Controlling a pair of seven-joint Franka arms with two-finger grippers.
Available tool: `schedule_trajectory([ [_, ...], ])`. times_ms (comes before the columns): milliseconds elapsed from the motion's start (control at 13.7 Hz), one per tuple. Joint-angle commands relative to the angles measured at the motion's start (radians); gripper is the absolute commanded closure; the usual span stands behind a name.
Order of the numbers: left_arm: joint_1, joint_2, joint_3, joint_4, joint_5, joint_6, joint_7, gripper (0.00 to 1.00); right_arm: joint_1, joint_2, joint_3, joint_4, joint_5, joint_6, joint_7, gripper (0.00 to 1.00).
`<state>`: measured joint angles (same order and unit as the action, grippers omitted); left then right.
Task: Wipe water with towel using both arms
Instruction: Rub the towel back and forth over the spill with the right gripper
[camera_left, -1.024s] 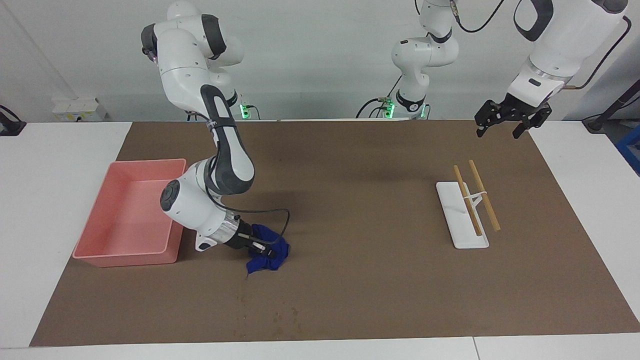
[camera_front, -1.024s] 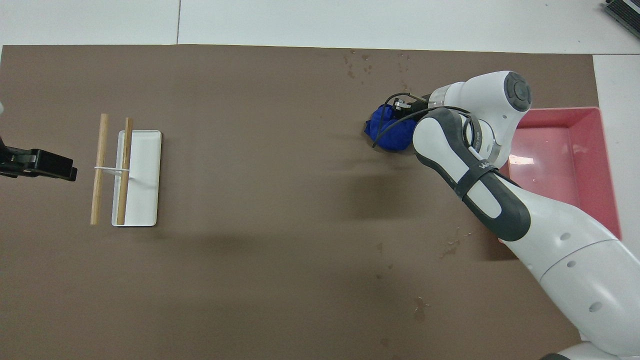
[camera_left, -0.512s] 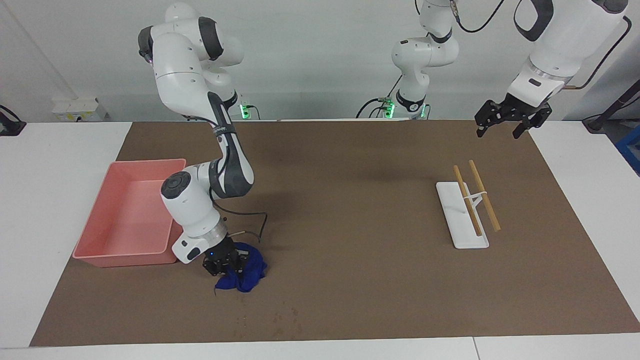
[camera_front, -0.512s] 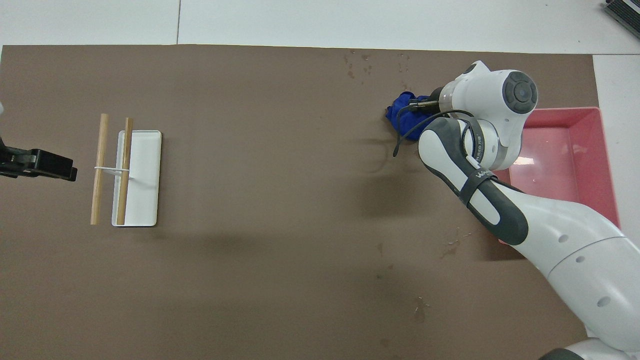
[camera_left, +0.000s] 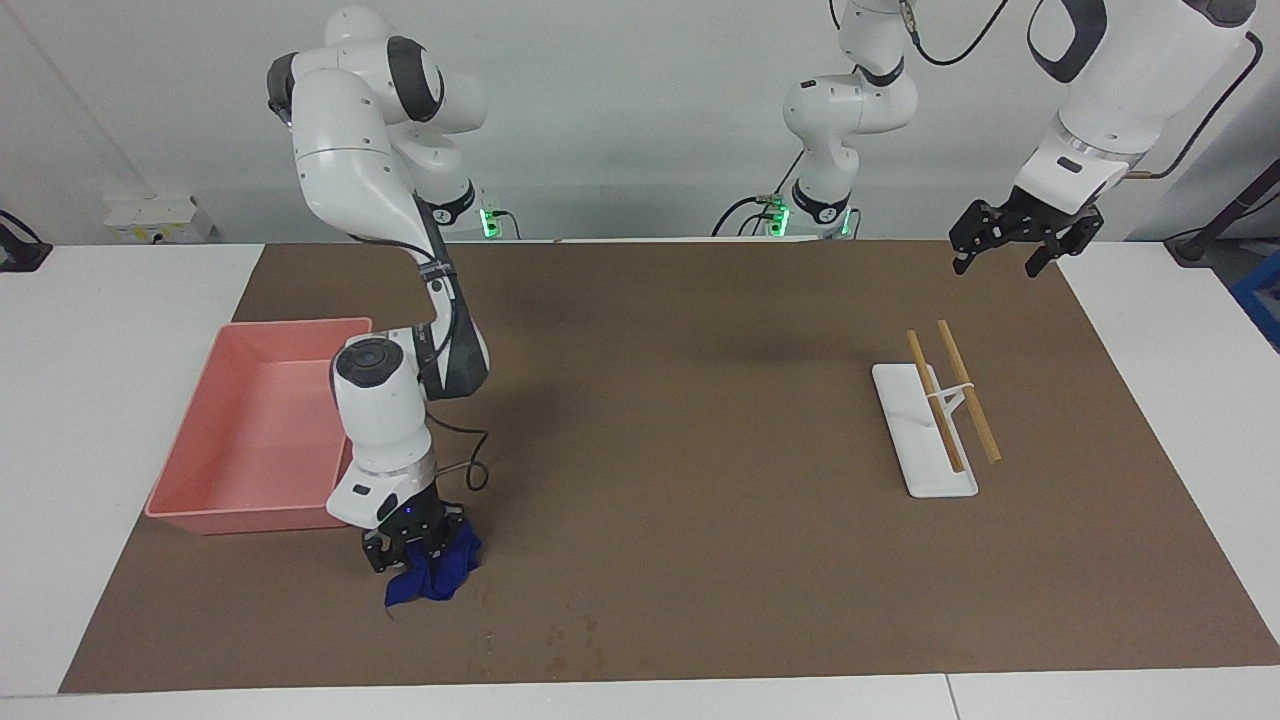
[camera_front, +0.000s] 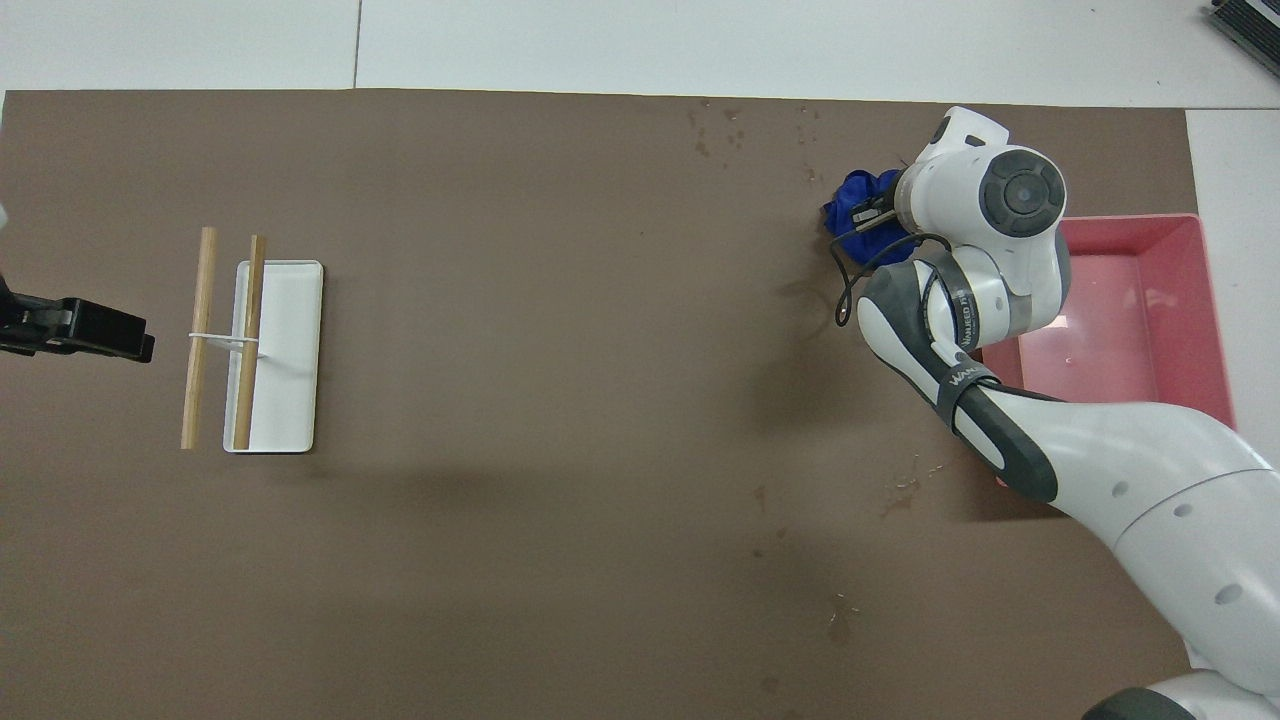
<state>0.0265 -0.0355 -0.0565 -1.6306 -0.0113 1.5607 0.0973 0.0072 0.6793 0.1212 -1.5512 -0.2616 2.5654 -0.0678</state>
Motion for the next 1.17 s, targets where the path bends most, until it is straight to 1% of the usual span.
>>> schedule_trajectory([
  [0,-0.01,-0.014,0.007,-0.011,0.001,-0.008,0.01,0.0,-0.021,0.014,0.008,-0.01,0.068,-0.127,0.058,1.0],
  [146,-0.01,-0.014,0.007,-0.011,0.001,-0.008,0.01,0.0,-0.015,-0.001,0.008,-0.007,0.219,-0.247,0.063,1.0],
  [293,-0.01,-0.014,0.007,-0.011,0.001,-0.008,0.01,0.0,-0.019,-0.018,0.008,-0.012,0.293,-0.339,0.066,1.0],
  [366,-0.01,-0.014,0.007,-0.011,0.001,-0.01,0.01,0.0,-0.019,-0.021,0.008,-0.012,0.368,-0.374,0.098,1.0],
  [439,-0.01,-0.014,0.007,-0.011,0.001,-0.01,0.01,0.0,-0.016,-0.027,0.008,-0.018,0.425,-0.379,0.132,1.0],
  [585,-0.01,-0.014,0.007,-0.011,0.001,-0.008,0.01,0.0,-0.001,-0.032,0.009,-0.032,0.459,-0.386,0.231,1.0],
  [732,-0.01,-0.014,0.007,-0.011,0.001,-0.008,0.01,0.0,0.0,-0.03,0.044,-0.03,0.504,-0.386,0.363,1.0],
  [951,-0.01,-0.014,0.007,-0.011,0.001,-0.01,0.01,0.0,0.008,-0.03,0.054,-0.012,0.487,-0.396,0.361,1.0],
  [1098,-0.01,-0.014,0.007,-0.011,0.001,-0.01,0.01,0.0,-0.004,-0.044,0.051,0.042,0.46,-0.468,0.342,1.0],
])
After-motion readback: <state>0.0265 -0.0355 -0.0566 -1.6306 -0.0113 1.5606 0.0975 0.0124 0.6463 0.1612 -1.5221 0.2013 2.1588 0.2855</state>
